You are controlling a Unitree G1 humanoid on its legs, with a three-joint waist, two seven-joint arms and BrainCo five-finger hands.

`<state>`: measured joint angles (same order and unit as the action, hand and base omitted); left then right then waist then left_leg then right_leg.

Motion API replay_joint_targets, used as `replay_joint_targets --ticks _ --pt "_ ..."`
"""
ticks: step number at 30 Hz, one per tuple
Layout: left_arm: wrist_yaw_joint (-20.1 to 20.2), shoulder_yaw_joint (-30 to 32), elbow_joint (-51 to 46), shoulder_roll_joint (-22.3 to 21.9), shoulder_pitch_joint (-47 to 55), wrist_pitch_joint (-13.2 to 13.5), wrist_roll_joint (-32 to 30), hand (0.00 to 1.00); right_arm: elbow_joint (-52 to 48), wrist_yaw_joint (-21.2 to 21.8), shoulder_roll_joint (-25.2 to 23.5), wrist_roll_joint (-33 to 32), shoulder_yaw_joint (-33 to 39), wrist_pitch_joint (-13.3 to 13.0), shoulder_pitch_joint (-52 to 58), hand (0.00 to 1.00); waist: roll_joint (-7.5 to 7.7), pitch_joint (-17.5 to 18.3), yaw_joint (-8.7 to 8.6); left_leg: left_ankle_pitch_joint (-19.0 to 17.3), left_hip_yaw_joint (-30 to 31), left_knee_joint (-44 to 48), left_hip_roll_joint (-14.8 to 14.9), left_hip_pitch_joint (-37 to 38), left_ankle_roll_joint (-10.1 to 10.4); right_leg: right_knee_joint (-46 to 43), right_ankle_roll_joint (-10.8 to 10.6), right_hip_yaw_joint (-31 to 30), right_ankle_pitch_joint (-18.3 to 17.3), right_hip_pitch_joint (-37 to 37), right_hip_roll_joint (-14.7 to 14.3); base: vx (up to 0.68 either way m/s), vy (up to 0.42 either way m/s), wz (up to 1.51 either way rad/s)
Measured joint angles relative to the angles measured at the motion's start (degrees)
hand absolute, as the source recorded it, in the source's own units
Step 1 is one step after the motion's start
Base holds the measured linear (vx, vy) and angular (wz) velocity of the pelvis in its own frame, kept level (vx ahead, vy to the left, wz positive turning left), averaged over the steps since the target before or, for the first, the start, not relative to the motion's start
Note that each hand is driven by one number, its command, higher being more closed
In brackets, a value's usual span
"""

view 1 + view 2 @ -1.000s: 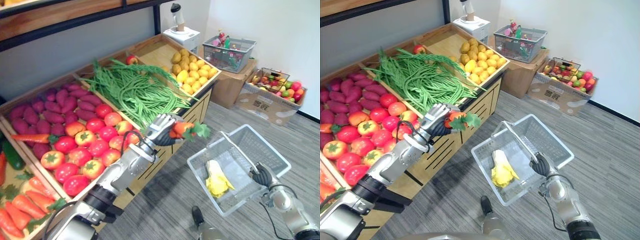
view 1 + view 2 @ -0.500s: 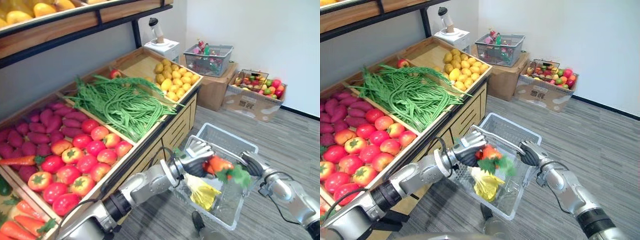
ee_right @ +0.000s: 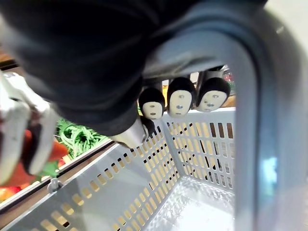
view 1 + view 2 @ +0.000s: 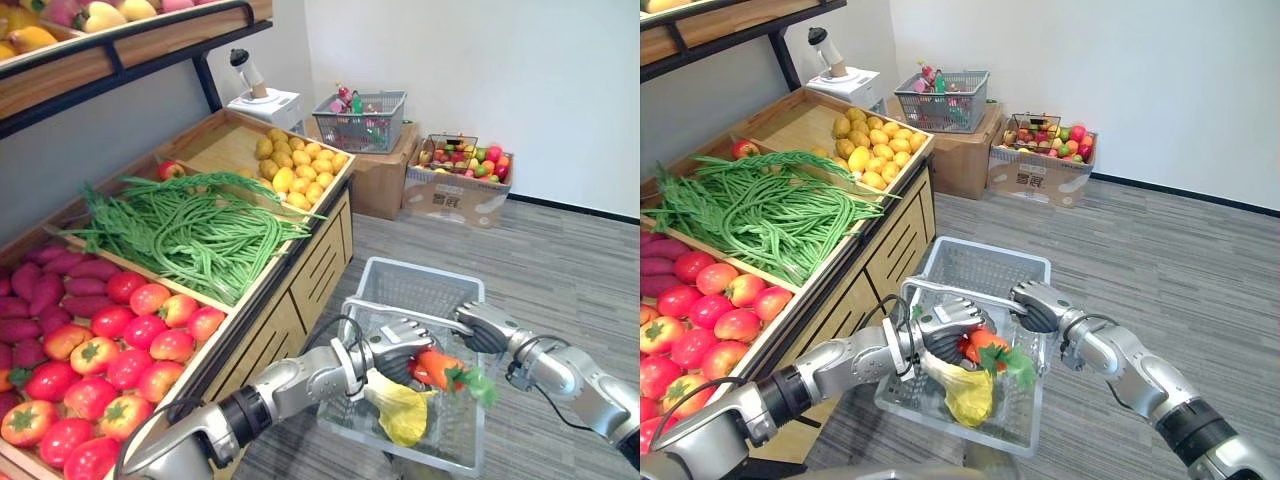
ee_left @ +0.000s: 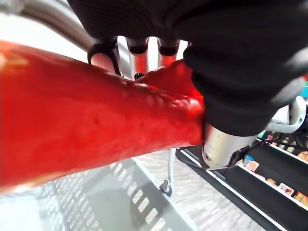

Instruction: Pick vegetable in the basket

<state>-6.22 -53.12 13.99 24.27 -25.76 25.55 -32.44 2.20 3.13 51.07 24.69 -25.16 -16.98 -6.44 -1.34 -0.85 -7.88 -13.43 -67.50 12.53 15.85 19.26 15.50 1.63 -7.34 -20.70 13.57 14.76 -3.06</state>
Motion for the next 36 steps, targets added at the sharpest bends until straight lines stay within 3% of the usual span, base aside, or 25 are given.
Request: replay_joint_targets --ticks 19,20,25,36 --pt "0.0 -0.4 14.3 -8.4 0.0 -2.8 -5.7 1.0 -4.8 1.2 0.7 -1.1 -0.9 -0.9 -3.7 1.0 0.95 0.0 -0.1 -0.1 -1.0 -0.3 -0.2 0.3 0.0 0.2 0.2 -0.6 -0.5 0.3 -0.3 -0.03 -0.024 -0.02" --pt "0.0 -0.4 14.8 -8.4 0.0 -2.8 -6.4 0.0 -4.8 1.2 0.7 -1.1 -1.2 -0.9 -3.7 1.0 1.04 0.0 -0.1 -0.1 -1.1 -0.3 -0.2 0.3 0.0 0.2 0.2 -0.6 -0.5 0.3 -0.3 -0.04 -0.025 -0.03" --pt "0.1 -0.4 19.2 -8.3 -0.2 -3.4 -9.4 0.0 -5.2 1.2 0.6 -1.1 -3.0 -0.9 -5.1 1.0 1.84 -0.3 -0.87 -0.1 -1.3 -0.5 -0.2 0.4 0.0 0.4 0.5 -0.4 -0.4 0.4 -0.3 -0.02 -0.014 -0.01" --pt "0.4 -0.4 20.7 -8.5 -1.3 -4.6 -9.4 0.0 -5.3 2.2 -0.8 -1.1 -3.0 -0.8 -5.1 1.0 2.03 -0.5 -1.38 -0.1 -1.3 -1.1 -0.3 0.9 -0.1 0.4 0.7 0.9 -0.4 -0.1 0.0 -0.02 -0.003 0.03"
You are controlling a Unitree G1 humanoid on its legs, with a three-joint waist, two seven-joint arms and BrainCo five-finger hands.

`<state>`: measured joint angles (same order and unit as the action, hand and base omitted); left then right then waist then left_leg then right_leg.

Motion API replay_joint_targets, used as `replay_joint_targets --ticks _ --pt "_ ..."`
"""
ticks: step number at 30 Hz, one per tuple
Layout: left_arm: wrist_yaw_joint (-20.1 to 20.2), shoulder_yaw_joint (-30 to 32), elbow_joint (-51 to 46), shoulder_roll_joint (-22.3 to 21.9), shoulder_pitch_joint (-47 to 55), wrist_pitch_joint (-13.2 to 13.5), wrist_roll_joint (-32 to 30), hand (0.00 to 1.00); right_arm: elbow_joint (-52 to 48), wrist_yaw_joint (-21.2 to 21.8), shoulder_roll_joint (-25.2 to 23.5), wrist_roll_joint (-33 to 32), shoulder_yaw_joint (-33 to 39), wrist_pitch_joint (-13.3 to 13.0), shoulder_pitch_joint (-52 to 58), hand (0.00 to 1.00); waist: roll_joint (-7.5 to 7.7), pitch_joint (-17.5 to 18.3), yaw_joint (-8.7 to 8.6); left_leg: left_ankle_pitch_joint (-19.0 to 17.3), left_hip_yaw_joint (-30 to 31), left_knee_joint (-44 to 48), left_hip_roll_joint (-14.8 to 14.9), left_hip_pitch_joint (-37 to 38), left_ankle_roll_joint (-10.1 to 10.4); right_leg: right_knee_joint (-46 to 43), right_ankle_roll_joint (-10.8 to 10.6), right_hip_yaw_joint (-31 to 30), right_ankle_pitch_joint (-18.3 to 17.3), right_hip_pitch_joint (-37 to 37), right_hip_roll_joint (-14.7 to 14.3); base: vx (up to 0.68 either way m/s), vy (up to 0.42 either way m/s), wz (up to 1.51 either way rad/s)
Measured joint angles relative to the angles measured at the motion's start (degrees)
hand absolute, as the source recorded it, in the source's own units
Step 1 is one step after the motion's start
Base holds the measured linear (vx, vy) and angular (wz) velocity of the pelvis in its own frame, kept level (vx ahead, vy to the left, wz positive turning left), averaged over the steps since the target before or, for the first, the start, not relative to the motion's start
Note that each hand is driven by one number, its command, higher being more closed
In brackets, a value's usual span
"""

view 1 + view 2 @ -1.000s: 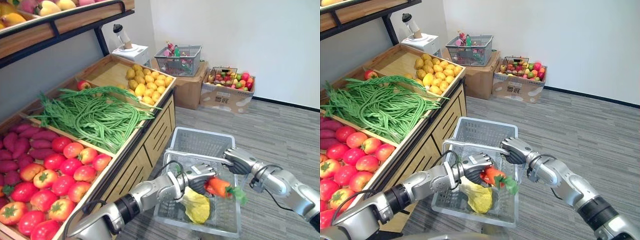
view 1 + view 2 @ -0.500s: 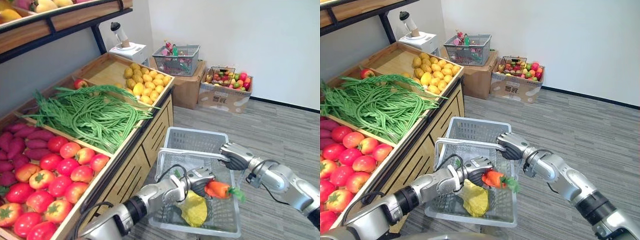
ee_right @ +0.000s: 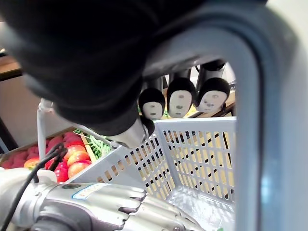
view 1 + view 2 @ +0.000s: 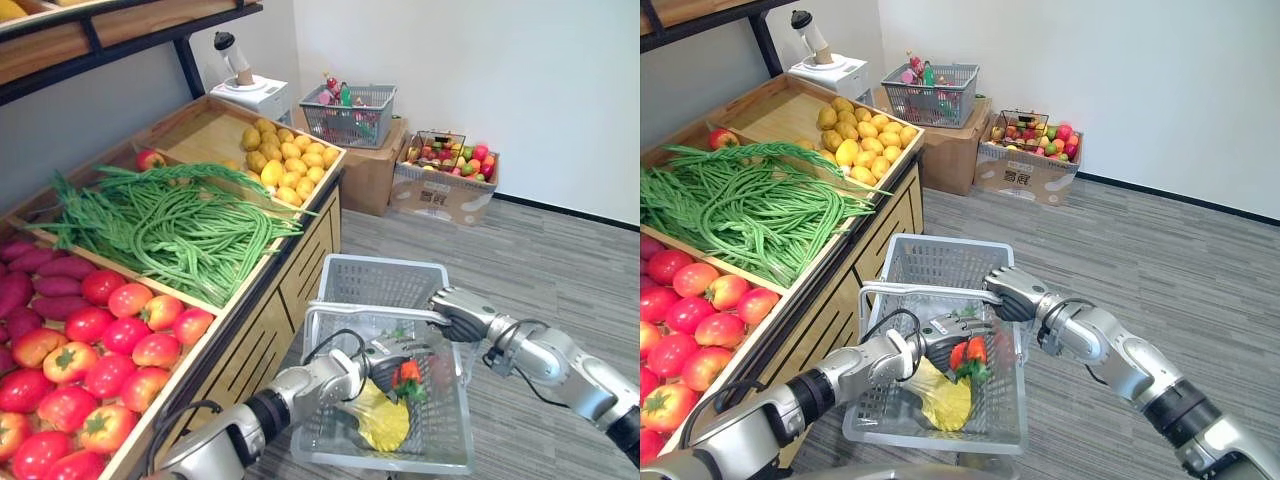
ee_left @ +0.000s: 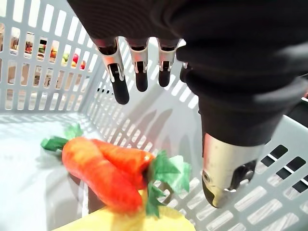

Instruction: Pick vegetable in the basket

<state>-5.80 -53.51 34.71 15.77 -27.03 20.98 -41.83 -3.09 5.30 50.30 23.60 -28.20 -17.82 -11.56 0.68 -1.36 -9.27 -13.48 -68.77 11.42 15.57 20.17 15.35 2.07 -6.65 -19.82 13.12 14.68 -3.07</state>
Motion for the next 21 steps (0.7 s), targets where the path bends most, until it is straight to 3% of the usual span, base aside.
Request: replay_joint_targets --ticks 5,8,14,21 --pt "0.0 0.0 -1.1 -0.3 -0.5 0.0 0.3 0.0 2.0 0.3 -2.2 0.0 0.2 0.3 0.3 1.0 0.3 -0.4 0.15 0.1 1.1 -0.4 0.0 -0.1 -0.1 0.0 0.1 1.5 -0.1 -0.8 0.8 -0.06 -0.016 0.16" --pt "0.3 0.3 -7.1 -0.3 -0.6 0.0 1.8 0.0 3.0 0.3 -4.2 0.0 2.5 0.3 3.0 1.0 0.86 -1.0 0.7 0.1 2.7 -0.4 -0.1 -1.0 -0.1 -0.2 0.0 2.7 -0.1 -1.0 1.7 -0.09 -0.021 0.27" --pt "2.1 2.9 -19.0 -0.2 0.1 0.1 8.4 0.0 9.3 0.2 -8.4 0.0 12.6 1.5 8.4 1.0 1.26 -1.2 2.54 0.3 7.3 -0.4 0.0 -3.6 -0.5 -0.2 0.0 7.2 -0.1 -1.3 4.3 -0.11 -0.032 0.39" --pt "4.1 5.5 -34.5 3.4 4.9 1.7 14.9 0.0 20.6 0.1 -15.1 0.2 23.2 5.5 14.9 1.0 2.04 -1.7 4.97 0.9 15.9 -0.3 0.0 -7.2 -1.7 -0.2 -0.4 14.5 -0.6 -3.2 8.3 -0.1 -0.035 0.58"
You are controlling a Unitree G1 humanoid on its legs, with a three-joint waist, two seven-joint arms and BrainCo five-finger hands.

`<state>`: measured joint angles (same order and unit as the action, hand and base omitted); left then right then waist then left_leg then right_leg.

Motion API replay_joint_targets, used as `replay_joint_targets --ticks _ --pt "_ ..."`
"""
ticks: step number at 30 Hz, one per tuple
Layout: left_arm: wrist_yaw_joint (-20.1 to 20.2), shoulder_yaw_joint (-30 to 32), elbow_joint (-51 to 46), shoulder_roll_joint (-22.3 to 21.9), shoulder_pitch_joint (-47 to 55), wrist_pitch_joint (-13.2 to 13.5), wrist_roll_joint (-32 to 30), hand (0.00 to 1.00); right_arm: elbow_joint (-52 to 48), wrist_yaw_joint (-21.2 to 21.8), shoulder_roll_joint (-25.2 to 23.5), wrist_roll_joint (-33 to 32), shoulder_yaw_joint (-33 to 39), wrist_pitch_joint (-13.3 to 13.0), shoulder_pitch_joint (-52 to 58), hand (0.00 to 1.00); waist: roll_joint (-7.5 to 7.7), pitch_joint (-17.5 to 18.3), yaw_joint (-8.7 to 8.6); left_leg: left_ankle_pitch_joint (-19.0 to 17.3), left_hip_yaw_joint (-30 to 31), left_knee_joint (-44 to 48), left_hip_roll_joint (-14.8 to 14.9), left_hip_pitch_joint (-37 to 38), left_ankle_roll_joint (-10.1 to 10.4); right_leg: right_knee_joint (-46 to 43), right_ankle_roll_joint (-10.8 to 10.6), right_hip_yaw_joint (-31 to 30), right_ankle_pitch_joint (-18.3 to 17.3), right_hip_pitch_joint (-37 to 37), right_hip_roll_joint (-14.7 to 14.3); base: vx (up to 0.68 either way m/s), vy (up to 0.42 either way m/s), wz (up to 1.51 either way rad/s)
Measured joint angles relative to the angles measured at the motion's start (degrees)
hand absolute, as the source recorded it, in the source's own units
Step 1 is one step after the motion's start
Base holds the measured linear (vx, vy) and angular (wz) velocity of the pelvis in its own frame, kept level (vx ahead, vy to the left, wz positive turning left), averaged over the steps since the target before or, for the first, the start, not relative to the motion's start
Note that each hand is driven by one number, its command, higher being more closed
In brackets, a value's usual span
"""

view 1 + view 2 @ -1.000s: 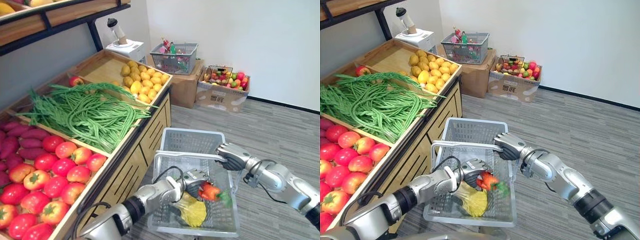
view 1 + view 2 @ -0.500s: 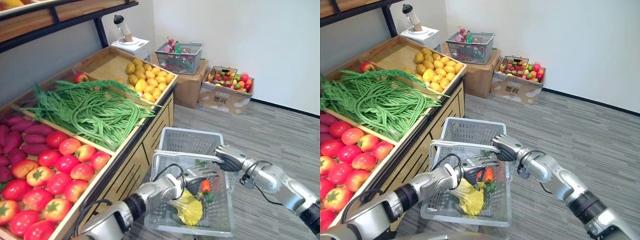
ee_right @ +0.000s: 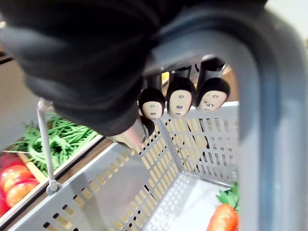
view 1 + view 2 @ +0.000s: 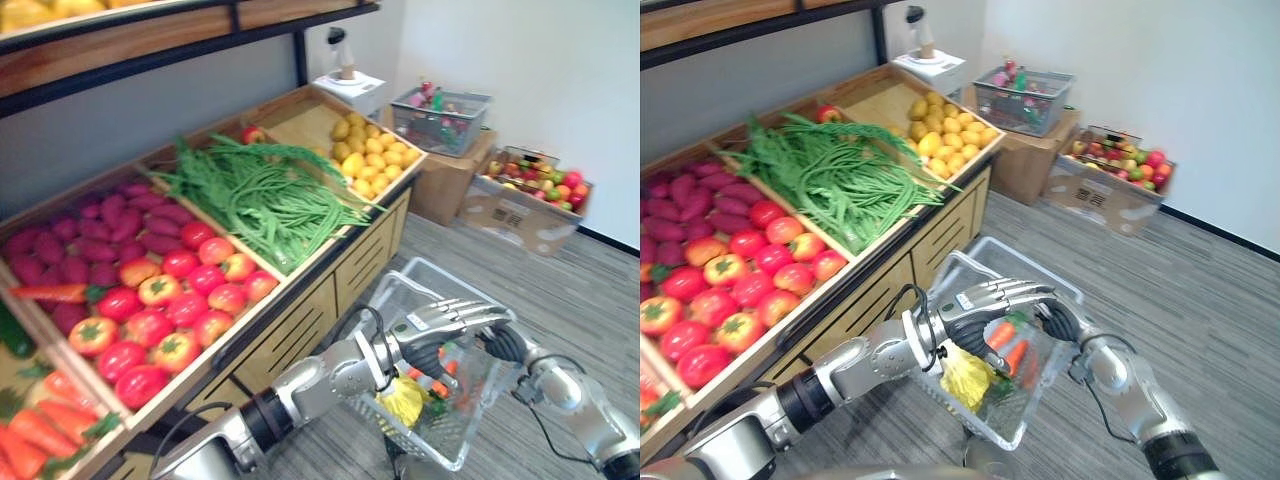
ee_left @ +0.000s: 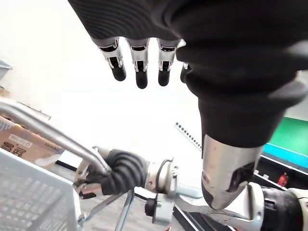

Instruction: Pick vegetable in the basket

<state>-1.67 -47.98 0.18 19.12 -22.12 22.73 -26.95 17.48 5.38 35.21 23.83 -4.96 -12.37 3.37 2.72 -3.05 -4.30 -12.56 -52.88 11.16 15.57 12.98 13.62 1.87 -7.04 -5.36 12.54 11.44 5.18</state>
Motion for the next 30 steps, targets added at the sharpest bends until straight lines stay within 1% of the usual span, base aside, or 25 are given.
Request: replay_joint_targets --ticks 2,4,5,6,7,8,9,10,11,12,13,14,15,16,17,19,20,21,22,24,25,28,29,30 --pt "0.8 1.6 -3.8 3.5 3.8 0.4 2.1 0.0 4.2 -0.8 -2.4 0.5 4.8 1.3 1.5 1.0 0.13 -0.1 0.43 0.5 3.9 0.0 -0.1 -2.0 -1.0 0.0 0.0 3.4 -0.6 -0.7 1.7 -0.09 -0.044 0.83" --pt "1.0 2.4 -5.0 4.9 4.9 0.4 2.2 0.0 6.1 -1.3 -3.3 0.5 6.7 2.0 2.4 1.0 0.14 0.0 0.84 0.7 5.7 -0.1 -0.1 -2.8 -1.3 0.0 0.0 5.1 -0.9 -1.2 2.3 -0.04 -0.037 0.58" --pt "1.3 3.4 -6.1 5.9 5.8 0.4 2.3 0.0 7.9 -1.6 -3.9 0.5 8.1 2.2 2.7 1.0 0.17 0.0 1.42 0.9 7.0 -0.1 -0.1 -3.4 -1.6 0.1 0.0 6.1 -1.0 -1.4 2.7 -0.04 -0.034 0.63" --pt "1.5 5.1 -7.7 6.7 7.2 0.4 3.8 0.0 10.6 -2.2 -4.9 0.5 10.2 2.3 2.7 1.0 0.25 0.0 1.7 1.1 8.9 -0.2 -0.3 -4.5 -1.9 0.2 0.0 7.7 -1.1 -1.8 3.3 -0.04 -0.035 0.81" --pt "1.4 7.5 -9.5 7.6 9.0 0.4 4.3 0.0 13.3 -3.2 -5.7 0.5 11.9 2.4 2.7 1.0 0.32 0.0 1.88 1.5 11.4 -0.4 -0.6 -5.9 -2.5 0.4 -0.1 9.4 -1.2 -1.9 4.1 -0.02 -0.044 0.88" --pt "1.4 10.0 -10.9 7.6 10.6 0.4 4.3 0.0 15.7 -3.7 -6.5 0.4 13.6 2.4 2.7 1.0 0.34 0.1 1.95 2.0 13.0 -1.1 -1.2 -6.6 -2.7 0.8 -0.1 10.8 -1.2 -2.3 4.5 -0.01 -0.036 0.95" --pt "0.7 13.7 -12.4 7.5 13.2 0.4 4.4 0.0 18.9 -4.8 -7.8 0.2 15.6 2.6 2.7 1.0 0.42 0.1 1.97 2.7 15.3 -1.8 -1.8 -7.5 -3.1 1.5 -0.1 12.8 -1.1 -3.1 5.2 0.01 -0.026 0.8" --pt "0.2 15.9 -13.2 7.4 14.7 0.4 4.5 0.0 20.4 -5.4 -8.4 0.0 16.3 2.8 2.7 1.0 0.45 0.2 1.98 3.1 16.4 -2.2 -2.1 -8.0 -3.3 1.9 -0.1 13.6 -1.1 -3.5 5.4 0.02 -0.006 0.85" --pt "-0.6 20.8 -14.6 6.8 17.6 0.3 5.5 0.0 23.4 -6.3 -9.8 -0.2 18.0 3.2 2.6 1.0 0.52 0.2 2.13 3.9 18.3 -3.0 -2.6 -8.7 -3.5 2.4 -0.2 15.4 -1.1 -4.0 6.0 0.02 -0.009 0.65" --pt "-1.0 23.8 -15.2 5.9 19.0 0.3 6.4 0.0 24.7 -6.7 -10.5 -0.3 18.8 3.6 2.7 1.0 0.51 0.3 2.33 4.2 19.4 -3.2 -2.8 -9.2 -3.7 2.5 -0.2 16.3 -1.1 -4.2 6.2 0.03 -0.023 0.78" --pt "-2.7 28.8 -15.8 4.1 21.0 0.2 8.4 0.0 27.2 -7.8 -11.9 -0.3 20.6 3.9 2.9 1.0 0.52 0.3 2.86 4.5 21.4 -3.3 -3.0 -10.5 -3.9 3.0 -0.2 18.1 -1.1 -4.6 6.6 0.02 -0.026 0.73" --pt "-4.1 32.7 -16.0 2.5 22.5 -0.1 9.4 0.0 29.3 -8.3 -12.7 -0.5 21.6 4.3 2.9 1.0 0.52 0.3 2.94 4.8 23.0 -3.4 -3.3 -11.2 -4.1 3.4 -0.2 19.3 -1.0 -5.1 6.8 0.02 -0.019 0.88" --pt "-6.1 37.0 -16.4 -0.2 24.2 -0.5 11.0 0.0 32.1 -8.9 -13.8 -1.4 22.8 4.6 2.8 1.0 0.5 0.3 3.18 5.4 24.8 -3.7 -3.6 -12.0 -4.3 3.5 -0.2 21.0 -1.0 -5.7 7.2 0.03 -0.008 0.88" --pt "-8.0 40.9 -16.8 -2.8 25.7 -0.7 11.0 0.0 35.2 -9.7 -14.6 -1.7 23.5 4.6 2.7 1.0 0.5 0.3 3.44 5.9 26.6 -4.2 -3.9 -12.7 -4.5 3.6 -0.2 22.5 -1.0 -6.2 7.5 0.03 -0.004 0.73" --pt "-9.0 42.5 -17.1 -3.8 26.4 -0.9 11.1 0.0 36.5 -10.1 -15.0 -2.0 24.5 4.8 2.5 1.0 0.52 0.3 3.6 6.1 27.3 -4.2 -4.0 -13.1 -4.6 3.6 -0.2 23.1 -1.0 -6.3 7.7 0.02 0.0 0.66" --pt "-11.8 48.0 -17.3 -7.9 28.9 -1.6 11.1 0.0 40.6 -11.4 -16.5 -3.6 27.2 5.1 2.6 1.0 0.52 0.3 4.58 6.5 30.0 -4.2 -4.3 -14.3 -5.0 3.7 -0.2 25.5 -1.1 -7.1 8.1 0.0 0.009 0.54" --pt "-12.5 49.6 -17.3 -9.0 29.6 -2.0 11.1 0.0 41.4 -11.8 -16.9 -3.9 27.5 5.1 2.7 1.0 0.54 0.3 4.67 6.5 30.5 -4.1 -4.3 -14.6 -5.0 3.7 -0.2 26.0 -1.1 -7.2 8.2 -0.01 0.014 0.49" --pt "-13.9 52.8 -16.9 -11.1 30.7 -2.3 11.2 0.0 42.5 -12.4 -17.8 -4.1 28.4 5.2 2.5 1.0 0.59 0.3 4.66 6.8 31.8 -4.1 -4.5 -14.9 -5.2 3.8 -0.2 27.1 -1.1 -7.7 8.3 0.0 0.009 0.37" --pt "-15.0 54.5 -16.3 -11.8 31.3 -2.5 11.3 0.0 42.6 -12.5 -18.3 -4.2 29.0 5.4 2.6 1.0 0.63 0.4 4.74 6.9 32.3 -4.2 -4.6 -14.9 -5.2 3.8 -0.2 27.5 -1.1 -7.9 8.4 0.01 0.01 0.38" --pt "-18.1 60.2 -12.5 -13.2 32.2 -3.9 13.3 0.0 43.7 -12.7 -19.3 -4.2 29.3 5.6 2.5 1.0 0.69 0.8 4.79 7.3 33.7 -4.3 -5.0 -16.0 -5.5 3.8 0.4 28.8 -1.5 -8.1 8.7 -0.03 0.01 0.29" --pt "-18.7 61.6 -11.5 -13.6 32.3 -4.4 13.3 0.0 44.0 -12.8 -19.5 -4.3 29.4 5.6 2.5 1.0 0.72 1.0 4.71 7.3 34.4 -4.2 -5.0 -16.1 -5.6 3.9 0.7 29.2 -1.7 -8.1 8.7 -0.06 0.006 0.35" --pt "-23.4 69.2 -5.3 -17.2 32.8 -6.3 13.5 0.0 44.3 -13.8 -21.3 -5.0 30.0 6.0 3.2 1.0 1.0 2.2 4.65 8.3 37.0 -5.8 -5.8 -16.9 -5.5 4.0 1.8 31.4 -2.5 -8.6 9.0 -0.02 0.006 0.36" --pt "-24.4 70.5 -4.2 -17.9 32.8 -6.9 13.8 0.0 44.3 -13.9 -21.7 -5.3 30.5 6.0 3.2 1.0 1.0 2.3 4.63 8.4 37.4 -6.1 -5.9 -16.9 -5.7 4.0 1.9 31.7 -2.5 -8.7 9.1 -0.03 0.005 0.25" --pt "-25.9 73.3 -2.0 -19.3 33.1 -7.7 14.9 0.0 44.3 -14.2 -22.6 -5.9 31.7 6.1 3.3 1.0 1.07 2.6 4.71 8.7 38.1 -6.7 -6.2 -16.9 -5.8 4.0 1.8 32.2 -2.8 -8.8 9.2 -0.03 -0.001 0.2"
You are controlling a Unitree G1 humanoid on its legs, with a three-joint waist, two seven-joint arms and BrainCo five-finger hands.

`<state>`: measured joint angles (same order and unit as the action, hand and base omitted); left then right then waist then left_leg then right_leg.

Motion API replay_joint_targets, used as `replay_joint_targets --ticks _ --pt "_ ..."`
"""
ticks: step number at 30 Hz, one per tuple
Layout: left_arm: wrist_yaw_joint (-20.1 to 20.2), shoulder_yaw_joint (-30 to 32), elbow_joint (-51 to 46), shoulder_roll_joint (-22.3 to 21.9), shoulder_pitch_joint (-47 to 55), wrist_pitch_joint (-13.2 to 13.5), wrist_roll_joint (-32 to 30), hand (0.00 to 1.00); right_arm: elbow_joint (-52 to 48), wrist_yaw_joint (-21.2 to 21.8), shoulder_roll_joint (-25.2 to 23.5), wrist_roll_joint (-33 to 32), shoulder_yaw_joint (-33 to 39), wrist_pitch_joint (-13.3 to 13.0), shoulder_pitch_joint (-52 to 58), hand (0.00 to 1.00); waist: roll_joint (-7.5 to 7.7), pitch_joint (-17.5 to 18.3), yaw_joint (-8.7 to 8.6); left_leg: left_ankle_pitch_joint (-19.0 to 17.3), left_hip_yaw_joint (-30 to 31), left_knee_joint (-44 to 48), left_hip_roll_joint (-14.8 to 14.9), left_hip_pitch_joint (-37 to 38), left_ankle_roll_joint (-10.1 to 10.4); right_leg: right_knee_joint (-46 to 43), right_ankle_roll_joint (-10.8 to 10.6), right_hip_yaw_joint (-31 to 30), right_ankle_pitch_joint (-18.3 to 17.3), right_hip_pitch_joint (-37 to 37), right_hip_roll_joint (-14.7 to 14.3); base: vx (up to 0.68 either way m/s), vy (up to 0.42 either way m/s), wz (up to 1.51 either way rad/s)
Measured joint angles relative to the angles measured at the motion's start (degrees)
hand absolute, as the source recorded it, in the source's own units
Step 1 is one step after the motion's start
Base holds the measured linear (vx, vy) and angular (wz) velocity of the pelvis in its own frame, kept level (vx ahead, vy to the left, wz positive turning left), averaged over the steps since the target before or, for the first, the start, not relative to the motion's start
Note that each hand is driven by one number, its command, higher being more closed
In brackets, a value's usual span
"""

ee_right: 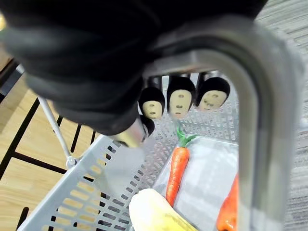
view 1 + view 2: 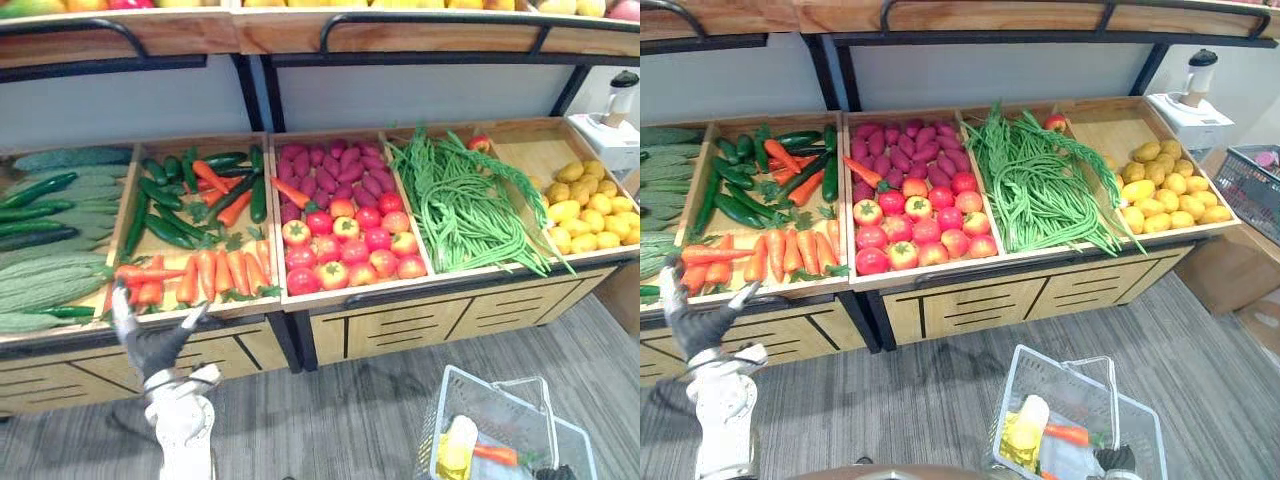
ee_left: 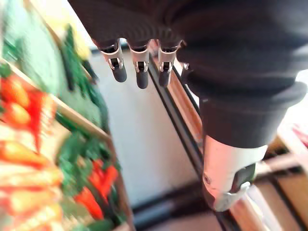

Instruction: Pick vegetable in the basket

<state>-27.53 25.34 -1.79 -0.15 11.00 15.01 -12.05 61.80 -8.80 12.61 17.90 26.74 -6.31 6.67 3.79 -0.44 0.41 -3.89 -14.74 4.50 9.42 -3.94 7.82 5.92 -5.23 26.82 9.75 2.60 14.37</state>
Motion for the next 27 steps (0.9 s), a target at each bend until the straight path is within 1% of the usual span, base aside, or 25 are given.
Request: replay_joint_targets --ticks 3,4,5,6,7,8,10,11,12,15,16,17,18,19,20,22,24,27 --pt "-3.0 6.3 6.5 -1.9 2.0 -2.9 1.1 0.0 0.0 -0.6 -1.7 -0.4 1.5 0.1 0.4 1.0 0.21 0.8 0.1 0.8 1.5 -1.3 -0.3 0.0 -0.1 0.0 -0.3 1.2 -0.7 -0.3 0.0 -0.01 -0.011 0.18" --pt "-3.5 7.3 8.0 -2.1 2.3 -3.2 1.7 0.0 -0.1 -0.6 -2.1 -0.4 2.2 0.1 0.6 1.0 0.23 1.2 0.12 1.1 1.6 -1.7 -0.3 0.0 -0.1 0.0 -0.3 1.4 -0.7 -0.3 0.0 0.0 -0.011 0.15" --pt "-3.9 9.2 11.7 -2.3 2.8 -3.8 3.1 0.0 -0.2 -0.7 -2.7 -0.5 2.6 0.1 1.1 1.0 0.29 1.6 0.21 1.4 1.6 -2.6 -0.4 0.2 0.0 0.0 -0.2 1.7 -0.8 -0.5 -0.1 0.0 -0.007 0.09" --pt "-4.0 10.2 13.9 -2.3 2.8 -4.3 3.7 0.0 -0.3 -0.8 -3.0 -0.5 2.7 0.2 1.3 1.0 0.31 1.8 0.21 1.4 1.7 -2.6 -0.4 0.3 0.0 0.0 -0.3 1.9 -1.0 -0.7 -0.1 0.02 -0.008 0.1" --pt "-4.2 12.3 18.8 -2.5 2.8 -5.5 5.3 0.0 -0.5 -0.9 -3.7 -0.7 2.9 0.4 1.6 1.0 0.53 2.3 0.24 1.5 1.8 -3.1 -0.4 0.4 0.0 0.0 -0.4 2.1 -1.1 -0.8 -0.1 0.03 -0.005 0.08" --pt "-4.2 13.0 21.0 -2.5 2.8 -5.8 5.8 0.0 -0.6 -0.9 -4.0 -0.9 3.3 0.5 1.8 1.0 0.53 2.6 0.24 1.7 1.8 -3.4 -0.4 0.5 0.0 0.0 -0.4 2.2 -1.1 -0.8 -0.1 0.05 -0.004 0.06" --pt "-3.4 15.7 31.3 -2.2 2.9 -5.8 7.3 0.0 -0.6 -1.0 -5.4 -1.1 4.1 0.6 2.0 1.0 0.87 3.1 0.22 2.1 1.8 -4.6 -0.6 1.2 0.0 0.0 -0.4 2.3 -1.3 -0.9 -0.1 0.04 0.0 0.02" --pt "-3.1 16.1 34.1 -2.1 2.8 -5.8 7.4 0.0 -0.6 -1.0 -5.8 -1.1 4.2 0.6 2.0 1.0 0.93 3.2 0.16 2.2 1.8 -4.8 -0.6 1.2 0.0 0.0 -0.5 2.3 -1.4 -0.9 -0.1 0.05 0.002 0.01" --pt "-2.4 16.8 39.3 -2.1 2.7 -6.3 7.5 0.0 -0.6 -1.0 -6.4 -1.8 4.2 0.6 1.9 1.0 1.1 3.4 0.02 2.3 1.8 -5.4 -0.7 1.4 0.1 0.0 -0.6 2.3 -1.5 -0.9 -0.1 0.04 0.002 0.0" --pt "0.8 15.7 48.7 -1.9 2.9 -7.1 8.8 0.0 -0.1 -1.0 -6.8 -2.4 4.2 0.6 1.3 1.0 1.22 3.4 -0.04 3.0 1.9 -5.8 -0.8 2.3 0.2 0.0 -0.8 2.0 -1.6 -0.9 -0.1 0.09 0.004 -0.02" --pt "1.4 15.1 49.7 -1.9 3.0 -7.3 8.8 0.0 -0.1 -1.0 -6.8 -2.4 4.1 0.6 1.3 1.0 1.19 3.4 -0.06 3.0 1.9 -5.9 -0.8 2.3 0.1 0.0 -0.9 2.0 -1.6 -0.9 -0.1 0.05 0.004 -0.01" --pt "2.7 14.1 51.9 -1.5 3.3 -7.7 8.3 0.0 -0.1 -1.0 -6.8 -2.7 3.9 0.6 1.1 1.0 1.06 3.3 -0.13 3.0 1.8 -5.9 -0.9 2.4 0.1 0.0 -0.9 1.8 -1.6 -0.9 -0.1 0.05 0.004 -0.08" --pt "4.3 12.7 54.3 -0.7 3.3 -8.0 6.5 0.0 0.0 -1.0 -6.8 -2.7 3.7 0.6 0.8 1.0 0.88 3.2 -0.16 3.0 1.4 -6.1 -0.9 2.9 0.1 0.0 -0.9 1.4 -1.6 -0.9 -0.1 0.04 0.004 -0.13" --pt "5.3 12.1 55.4 -0.2 3.3 -8.1 6.1 0.0 0.0 -1.0 -6.8 -2.7 3.7 0.6 0.6 1.0 0.77 3.1 -0.19 2.9 1.2 -6.2 -0.8 3.2 0.2 -0.1 -0.9 1.1 -1.6 -0.9 -0.2 0.04 0.006 -0.18" --pt "8.2 10.0 57.1 1.0 3.3 -8.5 6.0 0.0 0.4 -1.0 -6.6 -2.7 2.9 0.6 0.2 1.0 0.46 3.0 -0.43 2.8 0.9 -6.2 -0.8 3.5 0.3 -0.2 -0.9 0.7 -1.6 -0.9 -0.2 0.03 0.006 -0.14" --pt "10.4 8.2 57.4 1.7 3.3 -8.5 6.0 0.0 1.0 -0.9 -6.4 -2.6 1.7 0.6 0.0 1.0 0.38 2.9 -0.4 2.8 0.4 -6.3 -0.8 3.9 0.4 -0.2 -0.9 0.1 -1.6 -0.9 -0.2 0.02 0.005 -0.17" --pt "14.1 5.2 59.0 2.9 3.3 -8.6 5.9 0.0 2.1 -0.6 -5.6 -2.6 0.0 0.6 -0.9 1.0 0.18 2.8 -0.41 2.3 -0.6 -6.3 -0.8 4.5 0.5 -0.6 -0.8 -1.2 -1.7 -0.9 -0.3 -0.01 0.007 -0.25" --pt "16.9 1.4 60.2 3.1 2.9 -8.5 4.4 0.0 2.1 -0.5 -5.4 -2.6 -0.8 0.6 -0.9 1.0 0.26 2.6 -0.47 1.7 -1.1 -6.3 -0.7 5.3 1.0 -1.2 -1.1 -1.9 -2.2 -0.9 -0.2 -0.01 0.006 -0.11"
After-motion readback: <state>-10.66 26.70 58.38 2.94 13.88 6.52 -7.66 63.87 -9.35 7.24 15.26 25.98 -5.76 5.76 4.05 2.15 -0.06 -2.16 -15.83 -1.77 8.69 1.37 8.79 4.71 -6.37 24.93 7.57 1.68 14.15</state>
